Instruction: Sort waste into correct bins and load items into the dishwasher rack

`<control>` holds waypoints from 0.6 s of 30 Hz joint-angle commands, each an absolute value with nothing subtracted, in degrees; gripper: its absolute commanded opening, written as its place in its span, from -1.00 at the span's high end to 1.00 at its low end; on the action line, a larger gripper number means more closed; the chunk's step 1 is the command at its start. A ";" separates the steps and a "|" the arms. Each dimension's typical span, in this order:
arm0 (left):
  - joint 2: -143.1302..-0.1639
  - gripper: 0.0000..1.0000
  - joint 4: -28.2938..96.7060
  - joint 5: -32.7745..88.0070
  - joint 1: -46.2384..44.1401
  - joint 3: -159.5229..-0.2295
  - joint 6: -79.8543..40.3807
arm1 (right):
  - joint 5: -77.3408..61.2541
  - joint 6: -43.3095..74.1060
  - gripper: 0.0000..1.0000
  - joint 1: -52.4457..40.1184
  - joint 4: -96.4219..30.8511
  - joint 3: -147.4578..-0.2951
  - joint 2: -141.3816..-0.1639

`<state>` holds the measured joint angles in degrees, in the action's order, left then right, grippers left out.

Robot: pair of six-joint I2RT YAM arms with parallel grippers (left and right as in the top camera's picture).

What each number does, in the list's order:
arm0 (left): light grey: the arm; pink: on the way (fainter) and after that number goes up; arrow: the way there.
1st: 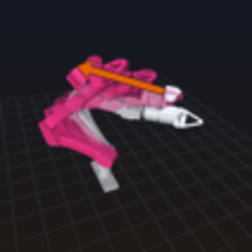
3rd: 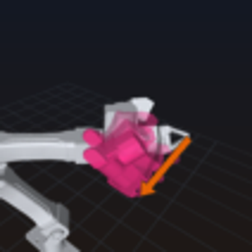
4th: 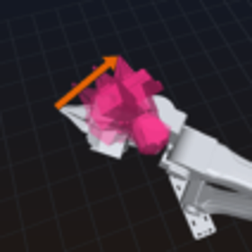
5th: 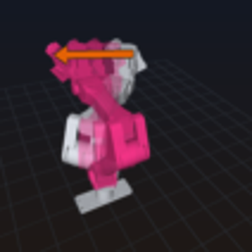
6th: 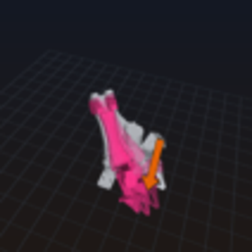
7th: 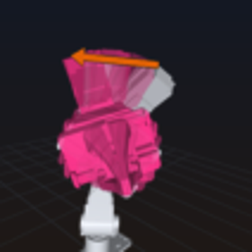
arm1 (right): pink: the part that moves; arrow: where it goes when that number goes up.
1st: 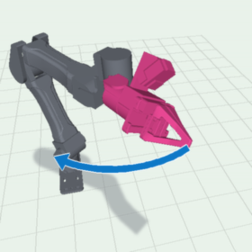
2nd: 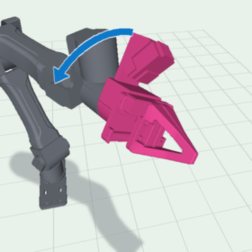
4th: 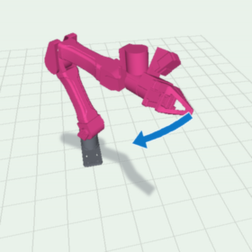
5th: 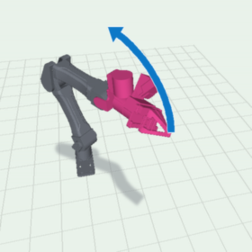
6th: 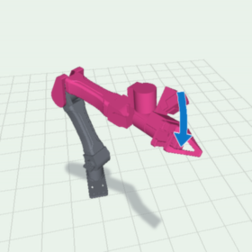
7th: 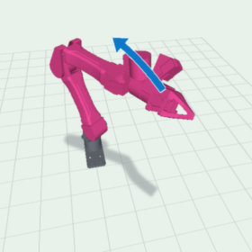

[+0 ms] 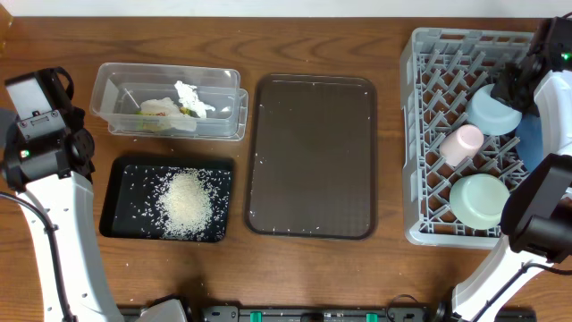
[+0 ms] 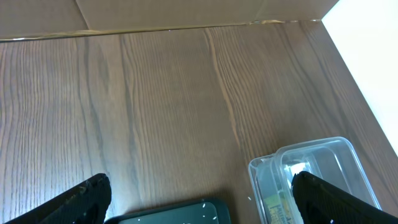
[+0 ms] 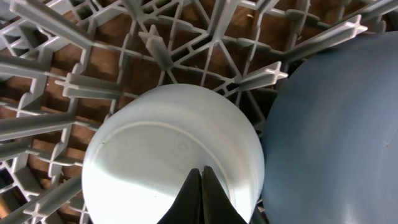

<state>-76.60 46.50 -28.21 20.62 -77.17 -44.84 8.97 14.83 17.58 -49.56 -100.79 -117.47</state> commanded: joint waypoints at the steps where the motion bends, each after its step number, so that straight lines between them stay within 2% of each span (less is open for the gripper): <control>1: -76.73 -0.89 46.70 -28.29 20.88 -77.36 -45.08 | 10.68 14.74 0.98 18.57 -49.76 -101.89 -118.10; 18: -76.73 -0.90 46.70 -28.29 20.88 -77.36 -45.10 | 9.85 14.76 0.98 18.81 -52.73 -101.34 -118.15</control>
